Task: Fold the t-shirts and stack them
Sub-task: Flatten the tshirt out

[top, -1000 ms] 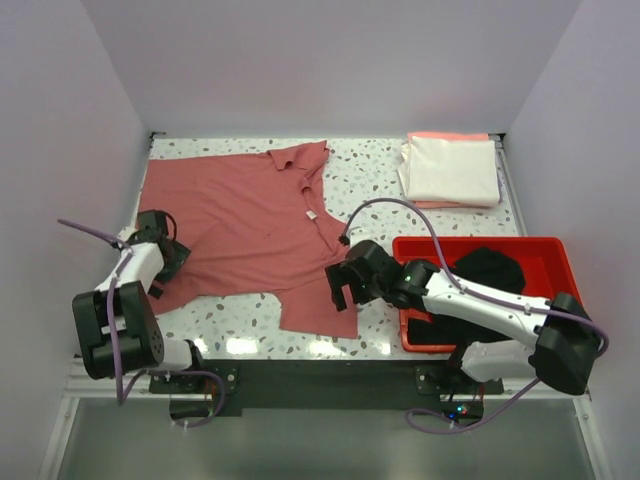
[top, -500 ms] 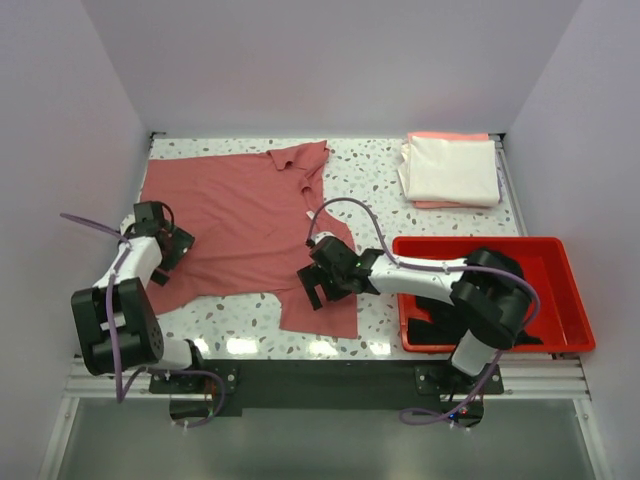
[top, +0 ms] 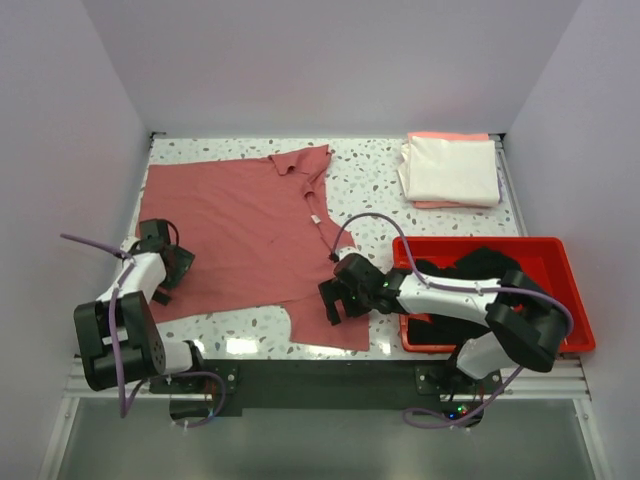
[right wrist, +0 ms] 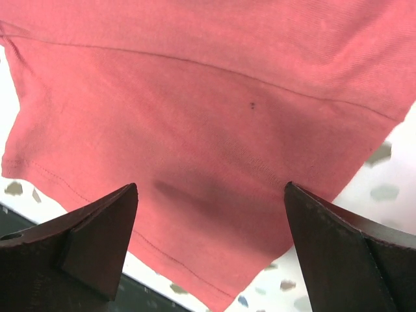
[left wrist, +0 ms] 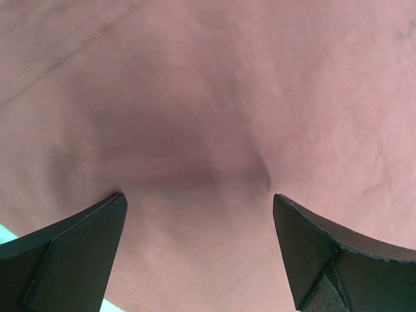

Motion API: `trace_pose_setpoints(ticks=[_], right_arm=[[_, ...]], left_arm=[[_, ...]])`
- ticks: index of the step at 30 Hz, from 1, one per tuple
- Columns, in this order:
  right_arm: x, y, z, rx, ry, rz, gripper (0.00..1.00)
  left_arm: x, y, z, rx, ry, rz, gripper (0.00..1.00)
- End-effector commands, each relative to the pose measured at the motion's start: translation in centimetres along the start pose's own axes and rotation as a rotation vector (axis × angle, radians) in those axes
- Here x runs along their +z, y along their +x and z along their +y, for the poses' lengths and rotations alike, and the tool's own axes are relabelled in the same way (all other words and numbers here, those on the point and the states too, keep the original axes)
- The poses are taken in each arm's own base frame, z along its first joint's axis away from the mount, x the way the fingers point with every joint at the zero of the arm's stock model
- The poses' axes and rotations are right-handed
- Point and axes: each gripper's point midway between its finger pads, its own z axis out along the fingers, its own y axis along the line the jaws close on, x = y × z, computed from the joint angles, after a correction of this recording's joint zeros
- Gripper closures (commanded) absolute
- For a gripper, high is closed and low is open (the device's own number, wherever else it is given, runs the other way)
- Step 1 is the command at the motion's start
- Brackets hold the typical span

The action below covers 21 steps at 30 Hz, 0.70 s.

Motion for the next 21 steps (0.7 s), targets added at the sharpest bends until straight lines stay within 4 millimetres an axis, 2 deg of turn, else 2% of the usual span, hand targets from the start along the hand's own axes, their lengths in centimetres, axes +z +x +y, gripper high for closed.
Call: trace_pose_setpoints(ticks=[1,3,7,11,12,14,15,16,17,18,20,21], right_arm=[[-1.4,8.1,-2.7,0.058,0.071,0.231,0.01],[-2.2,9.1,-2.7,0.081,0.050,0.241,0.01],[-3.1,10.4,-1.1,0.101,-0.024,0.253,0.01],[-3.8,11.0,0.8,0.095,-0.075,0.255,0.01],[-4.2,9.8,1.4,0.084,-0.080,0.227,0.01],[-4.7,8.0,0.5,0.024,-0.010,0.182,0.01],[-5.6,5.4,1.5,0.007,-0.016,0.125,0.01],[-5.9,3.5,0.8,-0.007,0.045,0.063,0.01],[-6.5,2.5,0.2,-0.043,0.097,0.050,0.01],[-7.9,-1.2,1.5,-0.044,0.098,-0.041,0.01],[-8.6,-4.5,1.3,-0.095,0.160,-0.121,0.01],[-9.7,-7.5,2.2,-0.085,0.154,-0.194,0.01]], left_arm=[[0.0,0.2,3.3,-0.065,-0.129,-0.042,0.00],[0.2,0.6,3.7,-0.072,-0.142,-0.033,0.00],[0.4,1.7,4.4,-0.080,-0.159,-0.002,0.00],[-0.5,1.1,3.8,-0.085,-0.126,-0.017,0.00],[-0.8,0.8,3.5,-0.090,-0.110,-0.023,0.00],[-2.1,-0.3,2.4,-0.112,-0.058,-0.047,0.00],[-2.8,-0.8,1.6,-0.117,-0.020,-0.055,0.00],[-3.7,-1.9,0.7,-0.132,0.023,-0.081,0.00],[-5.1,-2.9,0.0,-0.150,0.076,-0.118,0.00],[-5.9,-3.6,-0.6,-0.166,0.105,-0.136,0.00],[-8.3,-5.9,-2.1,-0.201,0.190,-0.201,0.00],[-9.0,-6.4,-2.8,-0.195,0.227,-0.217,0.00]])
